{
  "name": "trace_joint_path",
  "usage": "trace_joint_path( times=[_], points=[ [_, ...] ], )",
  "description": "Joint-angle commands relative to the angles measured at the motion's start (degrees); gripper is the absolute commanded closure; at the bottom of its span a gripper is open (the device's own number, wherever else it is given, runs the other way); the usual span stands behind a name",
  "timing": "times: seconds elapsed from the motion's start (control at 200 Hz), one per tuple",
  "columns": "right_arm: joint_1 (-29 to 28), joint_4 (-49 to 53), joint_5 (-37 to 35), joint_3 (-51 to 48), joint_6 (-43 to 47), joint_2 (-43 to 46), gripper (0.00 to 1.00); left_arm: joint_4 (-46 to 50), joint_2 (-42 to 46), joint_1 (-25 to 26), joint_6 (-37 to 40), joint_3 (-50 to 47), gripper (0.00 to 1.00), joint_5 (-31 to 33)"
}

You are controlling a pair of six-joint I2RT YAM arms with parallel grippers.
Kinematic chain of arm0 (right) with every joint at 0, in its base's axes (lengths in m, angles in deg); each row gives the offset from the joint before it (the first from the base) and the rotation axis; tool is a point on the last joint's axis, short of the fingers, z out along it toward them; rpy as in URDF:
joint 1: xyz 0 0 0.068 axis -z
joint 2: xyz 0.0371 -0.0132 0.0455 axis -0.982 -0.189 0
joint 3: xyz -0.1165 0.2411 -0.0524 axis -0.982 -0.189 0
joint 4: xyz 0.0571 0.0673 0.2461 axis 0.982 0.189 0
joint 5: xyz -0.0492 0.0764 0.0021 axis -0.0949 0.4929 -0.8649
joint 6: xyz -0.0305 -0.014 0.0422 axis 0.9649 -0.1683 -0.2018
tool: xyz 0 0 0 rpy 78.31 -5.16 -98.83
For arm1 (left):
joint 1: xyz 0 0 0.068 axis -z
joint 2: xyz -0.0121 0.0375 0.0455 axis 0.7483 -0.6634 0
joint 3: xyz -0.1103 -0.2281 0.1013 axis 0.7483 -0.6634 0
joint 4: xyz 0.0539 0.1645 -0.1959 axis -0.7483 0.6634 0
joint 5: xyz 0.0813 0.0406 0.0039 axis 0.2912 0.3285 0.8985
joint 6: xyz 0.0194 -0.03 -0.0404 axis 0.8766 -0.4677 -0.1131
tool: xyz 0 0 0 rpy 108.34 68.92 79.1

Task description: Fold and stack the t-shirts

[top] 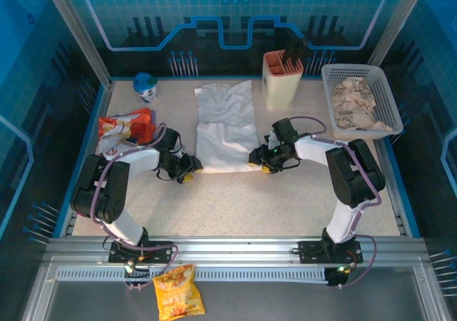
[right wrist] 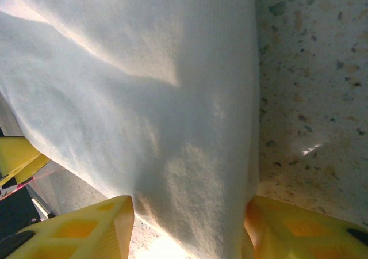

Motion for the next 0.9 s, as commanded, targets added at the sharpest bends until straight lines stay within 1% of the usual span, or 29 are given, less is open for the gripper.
trace_joint_path(
  times=[0.0, 0.225, 0.355, 0.495, 0.58, 0.605, 0.665, 0.715, 0.785, 0.895],
  points=[
    [-0.61, -0.21, 0.26, 1.19, -0.48, -0.35, 0.46, -11.00, -1.85, 1.17, -0.16, 2.58, 0.51, -1.99],
    [-0.52, -0.46, 0.27, 0.88, -0.63, -0.44, 0.47, -10.69, -2.30, 1.08, 0.29, 1.84, 0.52, -1.03],
    [-0.52, -0.41, 0.29, 0.82, -0.72, -0.43, 0.50, -10.23, -2.23, 0.98, 0.29, 1.51, 0.56, -0.04],
    [-0.42, -0.73, 0.20, 0.36, -1.14, -0.04, 0.61, -8.34, -0.96, 0.99, 0.64, 0.92, 0.63, 1.11],
    [-0.43, -0.77, -0.13, -0.17, -1.35, 0.56, 0.75, -7.53, -0.02, 0.99, 0.70, -0.41, 0.74, 1.47],
    [-0.42, -0.61, -0.35, -0.34, -1.30, 0.78, 0.78, -7.45, 0.33, 0.99, 0.66, -1.03, 0.77, 1.63],
    [-0.47, -0.36, -0.60, -1.01, -1.29, 1.73, 0.86, -7.35, 1.13, 0.99, 0.30, -2.24, 0.88, 1.50],
    [-0.43, 0.27, -0.67, -1.51, -1.10, 2.67, 0.92, -7.25, 1.92, 1.03, -0.05, -3.39, 0.93, 1.07],
    [-0.42, 1.61, -0.92, -2.56, -0.27, 4.42, 0.96, -6.75, 3.79, 1.25, -0.32, -5.31, 0.96, 0.86],
    [-0.52, 2.90, -1.87, -5.61, 0.24, 8.71, 1.00, -5.15, 8.19, 1.95, -0.57, -9.01, 0.97, 1.53]
  ],
)
